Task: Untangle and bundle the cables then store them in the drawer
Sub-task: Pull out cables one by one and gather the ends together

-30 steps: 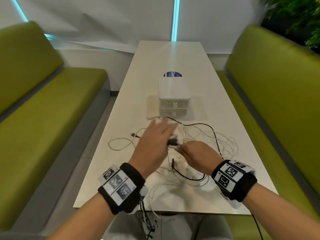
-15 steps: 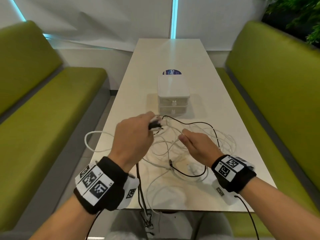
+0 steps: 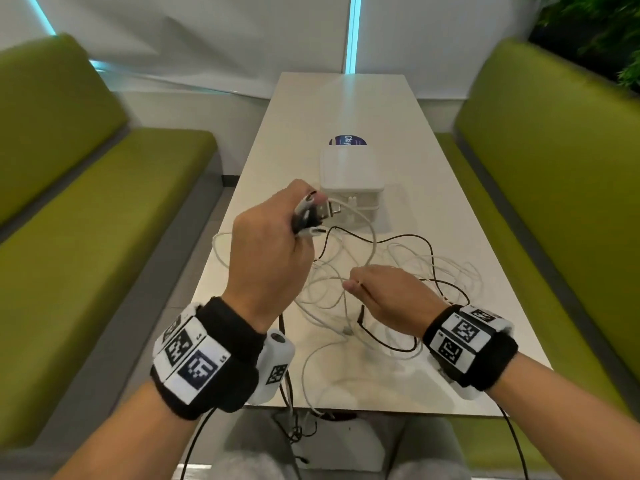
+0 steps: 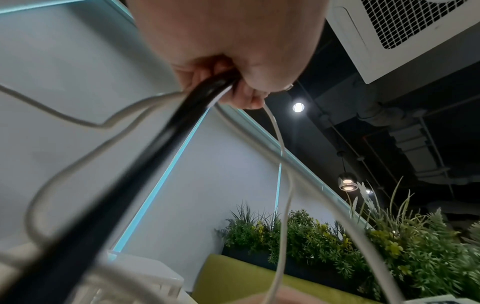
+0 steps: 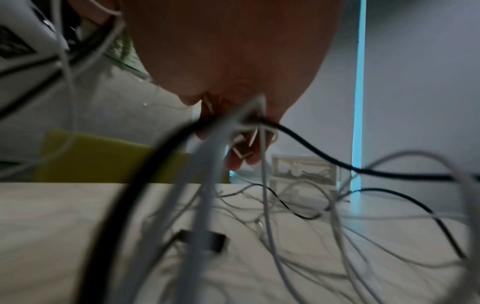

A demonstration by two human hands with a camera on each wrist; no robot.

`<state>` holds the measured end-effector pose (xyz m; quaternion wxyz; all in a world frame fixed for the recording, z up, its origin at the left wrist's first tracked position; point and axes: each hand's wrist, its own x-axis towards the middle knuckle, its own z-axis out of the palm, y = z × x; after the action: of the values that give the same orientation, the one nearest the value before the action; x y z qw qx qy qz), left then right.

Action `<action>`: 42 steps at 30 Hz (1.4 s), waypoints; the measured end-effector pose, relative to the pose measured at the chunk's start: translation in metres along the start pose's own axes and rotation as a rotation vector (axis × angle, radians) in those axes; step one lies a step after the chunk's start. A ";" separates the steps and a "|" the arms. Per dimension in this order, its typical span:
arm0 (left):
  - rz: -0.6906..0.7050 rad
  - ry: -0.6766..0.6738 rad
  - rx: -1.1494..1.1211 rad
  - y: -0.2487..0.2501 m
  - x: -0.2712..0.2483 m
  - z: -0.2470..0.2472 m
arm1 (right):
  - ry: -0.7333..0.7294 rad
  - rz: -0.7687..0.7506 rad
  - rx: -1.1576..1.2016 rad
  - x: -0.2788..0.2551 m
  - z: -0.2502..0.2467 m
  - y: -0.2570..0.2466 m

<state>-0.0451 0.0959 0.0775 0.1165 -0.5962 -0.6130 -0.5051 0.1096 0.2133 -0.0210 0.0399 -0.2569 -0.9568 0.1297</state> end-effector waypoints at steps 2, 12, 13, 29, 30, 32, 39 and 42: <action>0.005 -0.039 -0.017 0.002 -0.003 0.001 | 0.049 -0.067 -0.026 0.000 0.000 -0.011; -0.124 -0.521 -0.635 0.018 -0.024 -0.022 | -0.434 -0.197 0.309 -0.055 0.009 -0.053; -0.148 -0.554 -0.690 0.022 -0.027 -0.023 | -0.468 -0.184 0.298 -0.058 0.011 -0.054; -0.270 -0.459 -0.812 0.038 -0.036 -0.050 | -0.654 0.076 0.104 -0.101 0.039 -0.055; -0.270 -0.463 -0.800 0.039 -0.035 -0.052 | -0.689 0.077 0.060 -0.101 0.040 -0.056; -0.234 -0.469 -0.789 0.042 -0.036 -0.053 | -0.696 0.073 0.015 -0.097 0.042 -0.056; -0.231 -0.474 -0.755 0.040 -0.034 -0.036 | -0.467 0.114 0.027 -0.068 0.012 -0.042; -0.289 -0.405 -0.780 0.036 -0.030 -0.027 | -0.380 0.144 0.040 -0.053 0.003 -0.032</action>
<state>-0.0190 0.0492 0.0851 -0.3101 -0.5906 -0.4644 -0.5825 0.1394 0.1595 -0.0161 -0.1454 -0.2948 -0.9236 0.1975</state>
